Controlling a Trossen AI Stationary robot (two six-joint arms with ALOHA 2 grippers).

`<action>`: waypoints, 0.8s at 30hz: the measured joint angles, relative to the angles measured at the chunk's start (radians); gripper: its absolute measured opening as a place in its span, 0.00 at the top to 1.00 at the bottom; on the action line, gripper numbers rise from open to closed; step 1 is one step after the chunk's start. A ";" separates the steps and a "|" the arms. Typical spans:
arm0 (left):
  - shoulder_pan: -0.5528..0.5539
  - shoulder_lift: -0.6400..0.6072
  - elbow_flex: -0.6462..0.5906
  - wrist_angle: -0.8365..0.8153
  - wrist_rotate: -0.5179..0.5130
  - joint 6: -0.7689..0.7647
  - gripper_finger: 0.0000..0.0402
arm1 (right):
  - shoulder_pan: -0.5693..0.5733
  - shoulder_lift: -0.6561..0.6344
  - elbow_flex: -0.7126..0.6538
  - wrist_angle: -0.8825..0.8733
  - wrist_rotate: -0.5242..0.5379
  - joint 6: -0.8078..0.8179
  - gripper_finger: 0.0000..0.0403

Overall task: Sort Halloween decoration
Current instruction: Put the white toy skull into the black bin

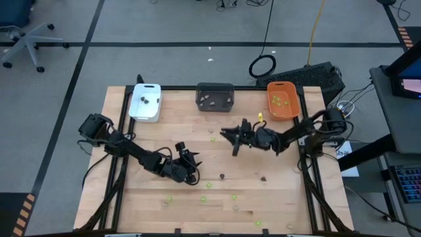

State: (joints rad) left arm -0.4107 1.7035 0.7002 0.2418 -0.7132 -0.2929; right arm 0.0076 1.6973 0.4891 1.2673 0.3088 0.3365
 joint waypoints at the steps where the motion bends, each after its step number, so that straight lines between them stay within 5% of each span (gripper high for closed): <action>1: 0.003 0.000 0.000 0.001 0.000 0.010 0.53 | -0.024 -0.006 0.010 -0.006 0.000 -0.027 0.89; 7: 0.027 0.000 0.000 0.002 -0.002 0.013 0.53 | -0.199 -0.019 0.134 -0.174 0.000 -0.174 0.89; 16: 0.031 0.000 0.000 0.000 -0.002 0.011 0.53 | -0.403 -0.002 0.430 -0.756 -0.009 -0.280 0.89; 24: 0.029 0.000 0.000 -0.033 0.007 -0.062 0.53 | -0.467 0.059 0.477 -0.817 -0.136 -0.255 0.89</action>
State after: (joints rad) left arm -0.3820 1.7035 0.6998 0.2087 -0.7062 -0.3545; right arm -0.4590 1.7566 0.9665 0.4502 0.1724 0.0819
